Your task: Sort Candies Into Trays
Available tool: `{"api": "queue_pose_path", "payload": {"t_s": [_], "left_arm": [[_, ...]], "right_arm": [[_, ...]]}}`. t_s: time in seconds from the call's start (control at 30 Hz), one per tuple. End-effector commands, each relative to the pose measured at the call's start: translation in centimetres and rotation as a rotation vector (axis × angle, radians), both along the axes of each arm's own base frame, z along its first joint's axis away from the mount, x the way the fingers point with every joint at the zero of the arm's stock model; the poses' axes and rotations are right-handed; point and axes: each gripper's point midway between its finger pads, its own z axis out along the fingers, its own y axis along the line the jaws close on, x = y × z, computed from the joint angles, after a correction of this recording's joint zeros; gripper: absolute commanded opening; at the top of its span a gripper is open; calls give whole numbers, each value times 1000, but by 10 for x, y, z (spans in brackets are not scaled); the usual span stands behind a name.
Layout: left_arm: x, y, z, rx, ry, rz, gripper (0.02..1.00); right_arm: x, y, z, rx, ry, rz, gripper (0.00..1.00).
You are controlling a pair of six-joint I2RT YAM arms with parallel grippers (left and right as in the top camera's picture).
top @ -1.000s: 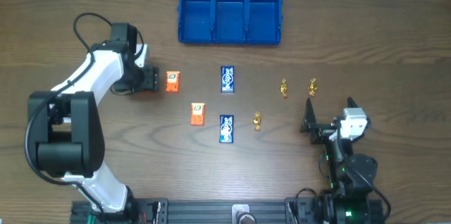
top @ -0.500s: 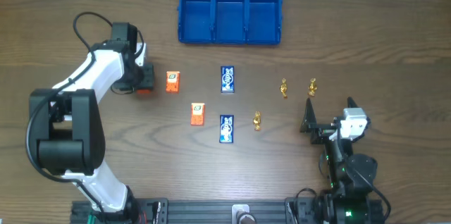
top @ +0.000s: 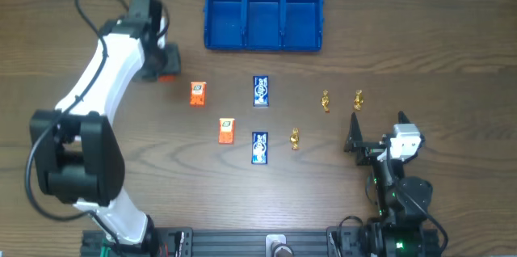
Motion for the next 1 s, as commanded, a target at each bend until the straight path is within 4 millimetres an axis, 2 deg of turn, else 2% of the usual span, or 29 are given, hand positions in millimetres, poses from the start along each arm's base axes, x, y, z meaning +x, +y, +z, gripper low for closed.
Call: {"api": "queue_pose_path", "payload": {"t_s": [0.03,0.13,0.23,0.3,0.43,0.63,0.77,0.83,0.9,1.0], "left_arm": [[42,-54,121,29,-307,4,275],[63,-88,152,22,-396,-27,283],[84,-114,158,-3,-415,-56,286],[92,-121,149,-12,-394,-50,281],[106,-135,111,-27,-309,-63,279],[117,-129,67,-13,-235,-40,279],[120,-126,51,-4,-212,-37,281],[122,-126,50,-2,-215,-45,294],[123,-127,51,-2,-222,-51,351],[127,-128,53,-7,-239,-51,546]], "right_arm": [[0,-1,-1,-12,3,-1,998],[0,-1,-1,-12,3,-1,998],[0,-1,-1,-12,3,-1,998],[0,-1,-1,-12,3,-1,998],[0,-1,-1,-12,3,-1,996],[0,-1,-1,-12,3,-1,998],[0,-1,-1,-12,3,-1,998],[0,-1,-1,-12,3,-1,998],[0,-1,-1,-12,3,-1,998],[0,-1,-1,-12,3,-1,998]]}}
